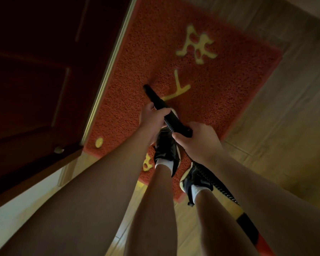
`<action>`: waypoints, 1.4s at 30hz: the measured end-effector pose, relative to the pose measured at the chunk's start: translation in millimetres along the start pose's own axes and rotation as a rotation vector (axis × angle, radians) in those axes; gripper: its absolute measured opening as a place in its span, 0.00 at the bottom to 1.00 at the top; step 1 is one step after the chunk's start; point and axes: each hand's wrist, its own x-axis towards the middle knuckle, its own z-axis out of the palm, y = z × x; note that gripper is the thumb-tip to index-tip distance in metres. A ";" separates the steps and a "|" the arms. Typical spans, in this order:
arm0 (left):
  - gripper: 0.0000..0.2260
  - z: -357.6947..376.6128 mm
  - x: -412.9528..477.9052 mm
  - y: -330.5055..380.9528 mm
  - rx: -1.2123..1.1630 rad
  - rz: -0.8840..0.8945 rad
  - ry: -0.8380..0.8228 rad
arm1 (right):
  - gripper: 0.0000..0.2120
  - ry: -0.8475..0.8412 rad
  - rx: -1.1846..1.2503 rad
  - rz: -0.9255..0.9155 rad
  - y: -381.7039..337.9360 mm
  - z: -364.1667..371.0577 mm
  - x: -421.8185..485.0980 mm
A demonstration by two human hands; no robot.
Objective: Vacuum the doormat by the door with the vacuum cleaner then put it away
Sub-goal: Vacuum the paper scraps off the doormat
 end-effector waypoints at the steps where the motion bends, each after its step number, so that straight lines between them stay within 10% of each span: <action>1: 0.15 -0.5 -4.0 -2.7 -0.005 0.003 0.000 | 0.15 -0.006 -0.010 -0.001 -0.3 -0.2 -4.8; 42: 0.18 -39.0 -50.6 -120.9 0.117 -0.012 -0.116 | 0.18 0.058 0.073 0.088 52.3 111.9 -88.0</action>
